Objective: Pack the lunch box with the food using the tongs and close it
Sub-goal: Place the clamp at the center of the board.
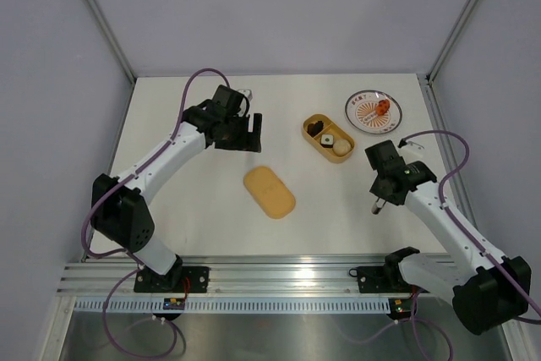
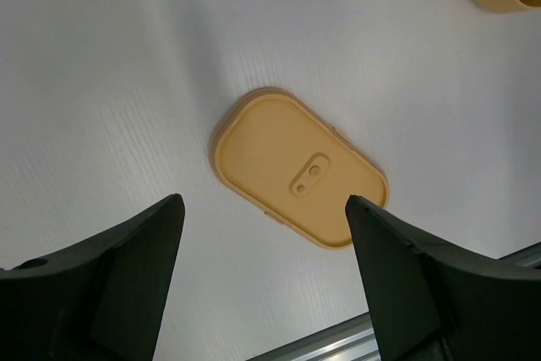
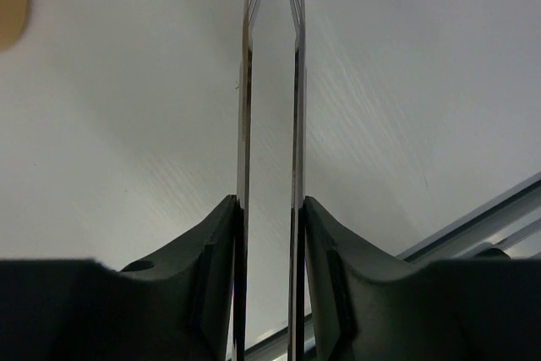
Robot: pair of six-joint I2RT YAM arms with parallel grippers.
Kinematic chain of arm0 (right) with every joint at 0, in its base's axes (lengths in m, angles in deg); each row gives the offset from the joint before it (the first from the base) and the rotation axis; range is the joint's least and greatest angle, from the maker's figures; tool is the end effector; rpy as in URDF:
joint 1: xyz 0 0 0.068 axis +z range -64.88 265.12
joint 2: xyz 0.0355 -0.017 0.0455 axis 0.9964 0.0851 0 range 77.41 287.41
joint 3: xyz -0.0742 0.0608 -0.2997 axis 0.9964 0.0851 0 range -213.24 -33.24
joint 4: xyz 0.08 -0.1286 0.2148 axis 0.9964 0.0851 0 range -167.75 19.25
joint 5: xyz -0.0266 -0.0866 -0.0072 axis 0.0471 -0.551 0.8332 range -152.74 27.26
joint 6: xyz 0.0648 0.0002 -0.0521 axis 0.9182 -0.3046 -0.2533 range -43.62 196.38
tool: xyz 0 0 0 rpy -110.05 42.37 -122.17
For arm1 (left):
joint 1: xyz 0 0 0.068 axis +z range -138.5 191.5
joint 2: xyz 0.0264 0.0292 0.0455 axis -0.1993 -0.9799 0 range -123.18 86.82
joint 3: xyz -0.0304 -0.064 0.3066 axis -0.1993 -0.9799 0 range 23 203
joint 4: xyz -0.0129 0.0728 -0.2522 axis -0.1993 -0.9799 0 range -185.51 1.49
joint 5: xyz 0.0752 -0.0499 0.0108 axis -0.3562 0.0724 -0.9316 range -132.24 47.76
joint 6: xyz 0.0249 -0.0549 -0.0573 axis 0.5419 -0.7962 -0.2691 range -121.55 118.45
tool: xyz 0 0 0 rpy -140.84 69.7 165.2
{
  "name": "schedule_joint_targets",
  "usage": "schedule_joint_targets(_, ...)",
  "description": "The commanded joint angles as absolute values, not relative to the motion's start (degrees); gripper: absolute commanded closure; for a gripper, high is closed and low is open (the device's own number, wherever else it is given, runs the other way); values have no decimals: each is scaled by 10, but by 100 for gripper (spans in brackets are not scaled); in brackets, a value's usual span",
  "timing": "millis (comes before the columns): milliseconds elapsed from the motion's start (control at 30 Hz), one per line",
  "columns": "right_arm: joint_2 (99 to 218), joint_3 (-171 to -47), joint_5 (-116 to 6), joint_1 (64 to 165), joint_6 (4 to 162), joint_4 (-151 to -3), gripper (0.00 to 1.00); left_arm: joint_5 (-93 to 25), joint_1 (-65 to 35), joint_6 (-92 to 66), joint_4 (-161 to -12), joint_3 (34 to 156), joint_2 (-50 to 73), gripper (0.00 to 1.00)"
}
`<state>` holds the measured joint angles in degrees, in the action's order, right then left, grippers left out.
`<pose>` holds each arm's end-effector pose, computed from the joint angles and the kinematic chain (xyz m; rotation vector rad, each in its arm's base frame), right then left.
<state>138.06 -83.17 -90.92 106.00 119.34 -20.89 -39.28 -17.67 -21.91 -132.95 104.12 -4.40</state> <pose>0.1761 0.0306 0.2667 0.6110 2.4715 -0.2752 0.3166 -0.1811 0.3169 0.2186 2.5619 -0.4048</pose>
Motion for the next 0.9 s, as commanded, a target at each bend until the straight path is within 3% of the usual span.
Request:
schedule_joint_targets(0,1367,-799,-960,1058,1249,-282,58,-395,-173,-218,-1320,1036,-18,18)
schedule_joint_targets(433,1522,-791,-846,980,1245,-446,55,-389,-173,-222,-1319,1023,-13,18)
schedule_joint_targets(667,1588,-797,-840,966,1254,-464,38,-381,-173,-228,-1317,1003,9,18)
schedule_joint_targets(800,1590,-803,-850,955,1251,-449,8,-381,-172,-235,-1313,983,26,18)
schedule_joint_targets(867,1585,-812,-857,956,1246,-437,2,-383,-173,-237,-1316,979,34,18)
